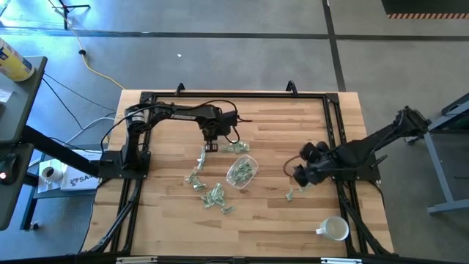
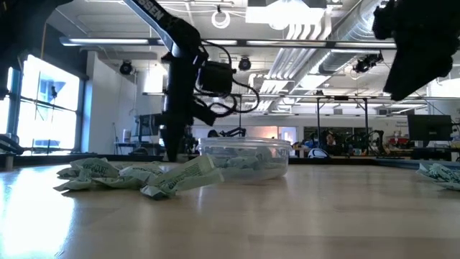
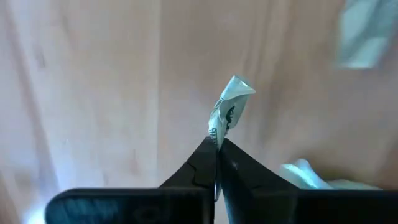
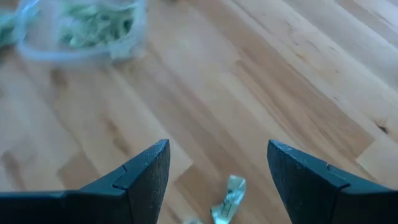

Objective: Pick and place Stevia / Truvia into bins
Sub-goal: Put the stevia packet into the transparent bin

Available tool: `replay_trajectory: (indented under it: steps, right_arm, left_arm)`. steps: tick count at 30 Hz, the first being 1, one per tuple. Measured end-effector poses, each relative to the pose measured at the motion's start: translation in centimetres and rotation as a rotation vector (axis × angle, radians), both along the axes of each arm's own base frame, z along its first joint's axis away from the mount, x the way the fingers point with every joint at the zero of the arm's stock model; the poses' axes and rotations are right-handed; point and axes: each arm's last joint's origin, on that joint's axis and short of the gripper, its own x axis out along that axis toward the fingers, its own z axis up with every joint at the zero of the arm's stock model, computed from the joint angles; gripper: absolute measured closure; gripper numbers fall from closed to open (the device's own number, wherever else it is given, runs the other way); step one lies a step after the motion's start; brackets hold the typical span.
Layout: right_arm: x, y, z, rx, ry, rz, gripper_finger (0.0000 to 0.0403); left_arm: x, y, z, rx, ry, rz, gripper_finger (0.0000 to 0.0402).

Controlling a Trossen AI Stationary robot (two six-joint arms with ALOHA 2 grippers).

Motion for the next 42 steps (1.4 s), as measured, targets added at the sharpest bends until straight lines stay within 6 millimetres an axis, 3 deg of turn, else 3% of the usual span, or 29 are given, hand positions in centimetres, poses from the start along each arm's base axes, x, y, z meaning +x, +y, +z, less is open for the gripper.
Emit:
replay_trajectory:
  steps: [7,11,14,19,21,28,31,35,42]
  right_arm:
    - [-2.2,2.2,-0.1,-0.077,0.028,0.101,0.0144]
    - [-3.0,2.7,-0.3,-0.083,0.054,0.127,0.0144]
    - [-3.2,2.9,-0.3,-0.063,0.071,0.153,0.0144]
    - [-3.8,3.3,-0.9,-0.008,0.134,0.185,0.0144]
    - [-4.0,3.4,-1.4,0.015,0.161,0.188,0.0144]
    - [-4.2,3.3,-3.2,0.09,0.174,0.098,0.0144]
    - [-3.8,3.1,-3.4,0.105,0.155,0.054,0.0144]
    - [-3.0,2.3,-3.6,0.084,0.16,0.005,0.0144]
    - [-0.9,1.2,-4.8,0.086,0.251,-0.018,0.0144]
  left_arm:
    - [1.8,-3.7,5.5,0.006,-0.171,0.128,0.0373]
    - [4.4,-7.5,8.3,-0.144,-0.385,0.157,0.0373]
    - [6.3,-10.8,9.2,-0.198,-0.556,0.139,0.0363]
    - [7.4,-13.5,7.9,-0.254,-0.591,0.218,0.0369]
    - [7.2,-13.7,6.2,-0.245,-0.496,0.273,0.0372]
    - [7.7,-13.9,2.9,-0.238,-0.406,0.373,0.0365]
    - [7.9,-14.0,2.6,-0.268,-0.405,0.376,0.0361]
    - [7.6,-14.1,2.6,-0.298,-0.368,0.376,0.0328]
    - [7.4,-14.1,3.3,-0.31,-0.381,0.381,0.0225]
